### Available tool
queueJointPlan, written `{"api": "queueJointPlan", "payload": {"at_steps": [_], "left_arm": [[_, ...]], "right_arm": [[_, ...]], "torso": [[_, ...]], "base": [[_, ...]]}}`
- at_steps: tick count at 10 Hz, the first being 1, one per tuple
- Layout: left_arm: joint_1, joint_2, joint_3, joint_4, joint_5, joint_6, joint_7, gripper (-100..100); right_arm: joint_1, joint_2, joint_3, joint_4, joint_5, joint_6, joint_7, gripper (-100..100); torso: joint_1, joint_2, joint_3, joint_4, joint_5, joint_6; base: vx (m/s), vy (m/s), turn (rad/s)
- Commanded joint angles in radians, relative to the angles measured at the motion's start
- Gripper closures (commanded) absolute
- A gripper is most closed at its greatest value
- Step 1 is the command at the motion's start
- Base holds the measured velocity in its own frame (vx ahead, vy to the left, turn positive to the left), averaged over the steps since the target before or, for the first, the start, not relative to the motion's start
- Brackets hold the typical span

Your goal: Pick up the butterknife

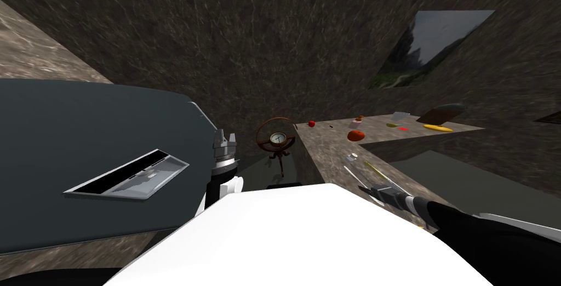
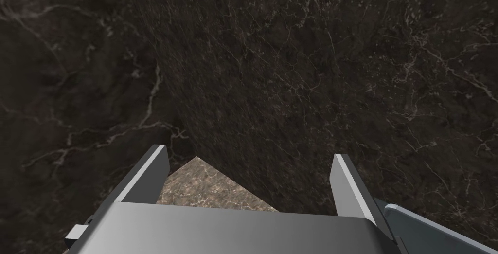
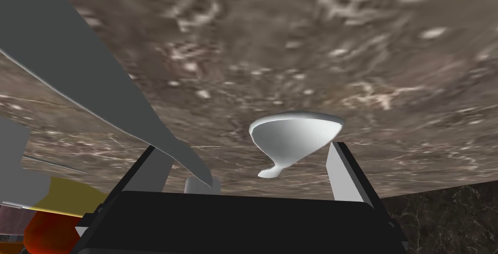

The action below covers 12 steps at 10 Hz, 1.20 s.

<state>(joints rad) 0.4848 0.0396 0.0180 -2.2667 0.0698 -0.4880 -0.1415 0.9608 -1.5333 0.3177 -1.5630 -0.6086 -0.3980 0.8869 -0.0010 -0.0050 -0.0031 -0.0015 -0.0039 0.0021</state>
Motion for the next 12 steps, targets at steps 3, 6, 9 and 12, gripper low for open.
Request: {"api": "queueJointPlan", "payload": {"at_steps": [3,6,9,12], "left_arm": [[0.000,0.000,0.000,0.000,0.000,0.000,0.000,0],[0.000,0.000,0.000,0.000,0.000,0.000,0.000,0],[0.000,0.000,0.000,0.000,0.000,0.000,0.000,0],[0.000,0.000,0.000,0.000,0.000,0.000,0.000,0]], "right_arm": [[0.000,0.000,0.001,0.001,-0.003,0.000,0.006,100],[0.000,0.001,0.001,0.001,-0.004,0.001,0.004,100],[-0.017,-0.009,-0.010,0.013,0.073,-0.001,-0.068,100],[-0.032,-0.018,-0.021,0.025,0.143,-0.002,-0.140,100]], "torso": [[0.001,0.000,0.000,0.000,-0.001,0.000],[-0.001,0.000,0.000,0.000,-0.001,-0.001],[-0.001,-0.001,0.000,0.000,-0.001,-0.002],[0.000,0.000,0.000,0.000,-0.001,-0.001]], "base": [[0.000,0.000,0.000],[0.000,0.000,0.000],[0.007,0.007,-0.025],[-0.005,0.008,-0.029]]}}
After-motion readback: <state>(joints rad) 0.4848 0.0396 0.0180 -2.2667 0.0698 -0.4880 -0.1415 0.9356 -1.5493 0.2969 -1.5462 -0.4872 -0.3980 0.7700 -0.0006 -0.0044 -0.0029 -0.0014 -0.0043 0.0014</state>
